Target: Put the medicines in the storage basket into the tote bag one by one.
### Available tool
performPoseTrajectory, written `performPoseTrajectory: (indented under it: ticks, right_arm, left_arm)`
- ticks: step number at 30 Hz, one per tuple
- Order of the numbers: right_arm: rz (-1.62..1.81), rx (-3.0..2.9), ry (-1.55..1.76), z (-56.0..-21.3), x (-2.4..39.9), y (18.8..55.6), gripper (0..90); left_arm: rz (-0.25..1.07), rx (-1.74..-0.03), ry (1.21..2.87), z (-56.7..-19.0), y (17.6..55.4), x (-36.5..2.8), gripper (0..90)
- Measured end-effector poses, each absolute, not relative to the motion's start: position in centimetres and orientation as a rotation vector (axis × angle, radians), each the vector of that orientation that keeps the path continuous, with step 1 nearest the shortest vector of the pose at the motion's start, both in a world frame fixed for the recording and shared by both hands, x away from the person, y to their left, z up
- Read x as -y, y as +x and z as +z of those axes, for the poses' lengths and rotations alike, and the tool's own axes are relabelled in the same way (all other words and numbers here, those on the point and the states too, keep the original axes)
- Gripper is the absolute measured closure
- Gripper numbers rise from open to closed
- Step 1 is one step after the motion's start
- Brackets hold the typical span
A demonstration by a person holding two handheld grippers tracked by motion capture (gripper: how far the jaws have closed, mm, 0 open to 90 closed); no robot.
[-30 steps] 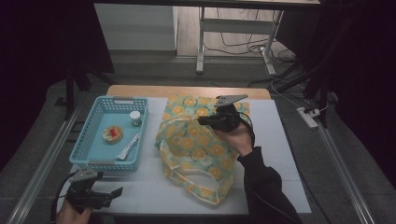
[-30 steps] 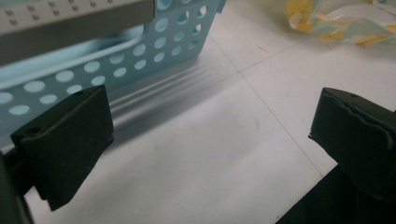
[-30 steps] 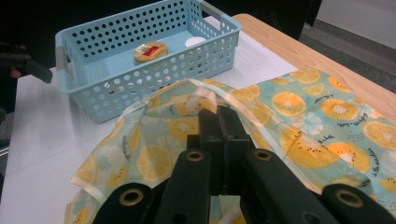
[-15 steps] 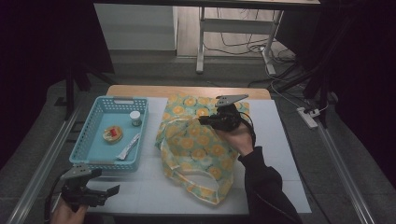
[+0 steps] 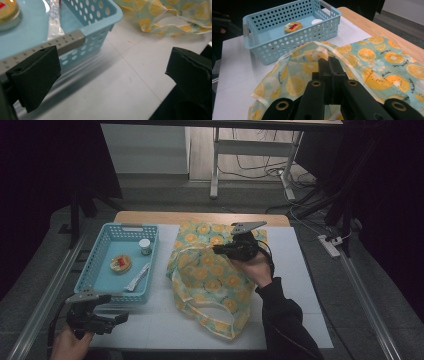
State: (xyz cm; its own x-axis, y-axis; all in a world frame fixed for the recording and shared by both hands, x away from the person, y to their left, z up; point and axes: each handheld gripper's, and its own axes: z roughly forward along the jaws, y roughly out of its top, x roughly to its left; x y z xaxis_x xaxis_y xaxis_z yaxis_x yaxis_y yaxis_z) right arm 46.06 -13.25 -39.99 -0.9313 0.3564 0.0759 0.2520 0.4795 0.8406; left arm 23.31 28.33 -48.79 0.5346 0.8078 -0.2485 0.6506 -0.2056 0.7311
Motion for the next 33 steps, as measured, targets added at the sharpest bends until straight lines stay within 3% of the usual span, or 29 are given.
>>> performPoseTrajectory:
  ticks: [33]
  right_arm:
    - [1.453, -2.606, 0.543, -40.0, 13.5, 46.1, 90.0]
  left_arm:
    - [0.315, -1.280, 1.930, -47.3, 29.4, -29.4, 0.0]
